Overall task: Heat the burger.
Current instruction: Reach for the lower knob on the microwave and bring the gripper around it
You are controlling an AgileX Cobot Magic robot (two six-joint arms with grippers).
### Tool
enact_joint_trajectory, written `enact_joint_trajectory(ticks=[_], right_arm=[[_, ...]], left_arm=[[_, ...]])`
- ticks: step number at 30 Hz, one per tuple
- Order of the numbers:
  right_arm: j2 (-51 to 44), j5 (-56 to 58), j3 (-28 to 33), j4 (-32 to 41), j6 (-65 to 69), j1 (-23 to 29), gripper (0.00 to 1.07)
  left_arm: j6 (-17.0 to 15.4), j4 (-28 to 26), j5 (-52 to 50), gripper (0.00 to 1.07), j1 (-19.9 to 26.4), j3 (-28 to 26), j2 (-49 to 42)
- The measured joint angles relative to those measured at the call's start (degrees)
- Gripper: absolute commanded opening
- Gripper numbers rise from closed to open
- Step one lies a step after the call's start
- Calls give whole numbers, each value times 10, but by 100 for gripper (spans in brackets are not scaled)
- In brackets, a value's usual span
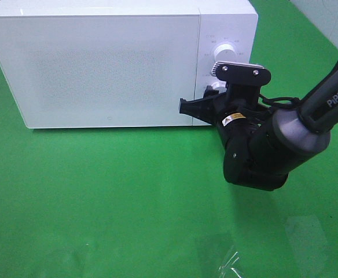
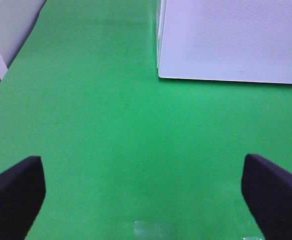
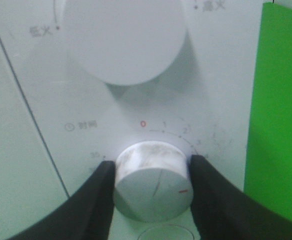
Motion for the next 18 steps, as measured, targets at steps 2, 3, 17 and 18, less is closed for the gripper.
enact_joint_trajectory(ticks=[2, 3, 17, 18], right_arm=[[0, 0, 0, -3, 25, 0, 0], [0, -1, 2, -10, 75, -1, 0], [0, -8, 7, -33, 698, -2, 0], [0, -8, 7, -33, 698, -2, 0]], left_arm=[[0, 0, 0, 100, 0, 0, 0], [0, 0, -1, 100, 0, 0, 0], [0, 0, -1, 100, 0, 0, 0], [0, 0, -1, 100, 0, 0, 0]])
